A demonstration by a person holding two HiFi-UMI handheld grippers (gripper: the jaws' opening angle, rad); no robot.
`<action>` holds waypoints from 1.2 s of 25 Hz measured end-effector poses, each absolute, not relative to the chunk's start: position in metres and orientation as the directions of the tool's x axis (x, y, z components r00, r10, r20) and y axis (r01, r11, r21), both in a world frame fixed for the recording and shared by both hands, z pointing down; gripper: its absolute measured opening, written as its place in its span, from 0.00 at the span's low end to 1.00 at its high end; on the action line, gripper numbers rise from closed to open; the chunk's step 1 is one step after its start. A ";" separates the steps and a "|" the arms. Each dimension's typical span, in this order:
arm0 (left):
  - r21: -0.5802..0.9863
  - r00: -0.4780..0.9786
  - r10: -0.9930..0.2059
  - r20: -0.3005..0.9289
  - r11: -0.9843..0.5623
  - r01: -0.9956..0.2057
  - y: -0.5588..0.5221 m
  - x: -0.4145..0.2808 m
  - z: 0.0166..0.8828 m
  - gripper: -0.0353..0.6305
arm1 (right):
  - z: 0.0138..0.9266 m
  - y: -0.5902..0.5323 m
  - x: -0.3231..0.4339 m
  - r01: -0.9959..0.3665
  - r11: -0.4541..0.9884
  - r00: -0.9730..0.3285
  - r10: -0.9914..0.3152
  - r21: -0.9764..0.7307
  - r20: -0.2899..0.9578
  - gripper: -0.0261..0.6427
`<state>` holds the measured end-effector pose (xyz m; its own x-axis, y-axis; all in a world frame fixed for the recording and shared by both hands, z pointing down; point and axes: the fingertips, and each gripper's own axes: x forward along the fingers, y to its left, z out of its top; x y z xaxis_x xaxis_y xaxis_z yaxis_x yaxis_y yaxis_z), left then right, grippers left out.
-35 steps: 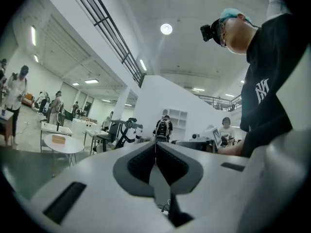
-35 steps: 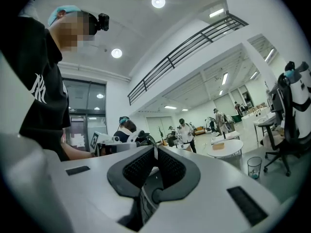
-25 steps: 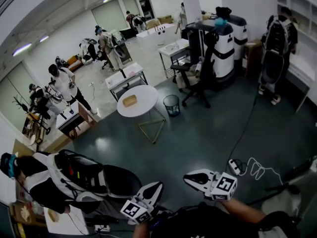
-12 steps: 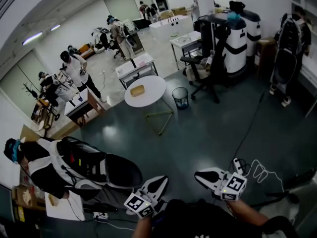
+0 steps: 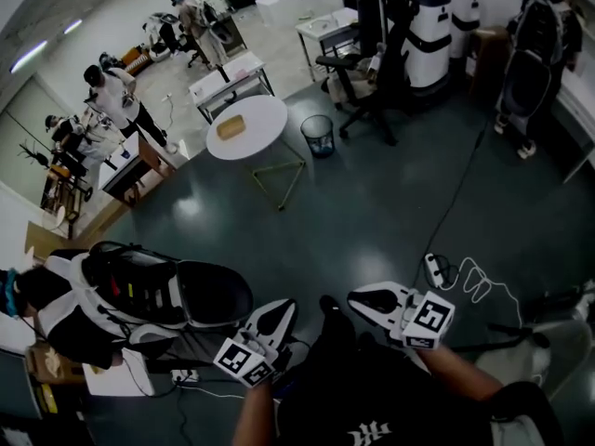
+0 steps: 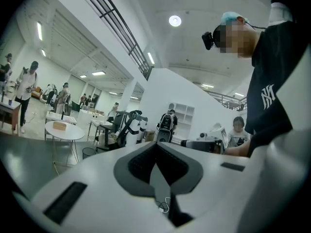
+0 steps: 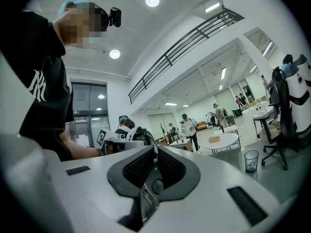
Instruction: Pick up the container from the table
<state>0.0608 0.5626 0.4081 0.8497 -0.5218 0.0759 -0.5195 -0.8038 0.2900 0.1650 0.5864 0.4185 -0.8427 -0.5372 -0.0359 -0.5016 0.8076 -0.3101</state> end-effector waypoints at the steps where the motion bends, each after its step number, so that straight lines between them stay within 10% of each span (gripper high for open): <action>1: 0.293 0.852 -0.517 0.079 -0.805 -0.516 0.558 0.063 0.408 0.06 | 0.419 0.583 0.166 -0.504 0.805 -0.842 -0.538 -0.314 -0.029 0.11; 30: 0.317 0.842 -0.537 -0.045 -0.807 -0.498 0.283 -0.013 0.389 0.06 | 0.391 0.327 0.121 -0.587 0.774 -0.800 -0.600 -0.240 0.021 0.11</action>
<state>-0.0134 0.2829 0.3893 0.8424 -0.5370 -0.0445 -0.4977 -0.8072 0.3174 0.1211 0.3270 0.3908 -0.7996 -0.6001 0.0207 -0.5868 0.7735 -0.2395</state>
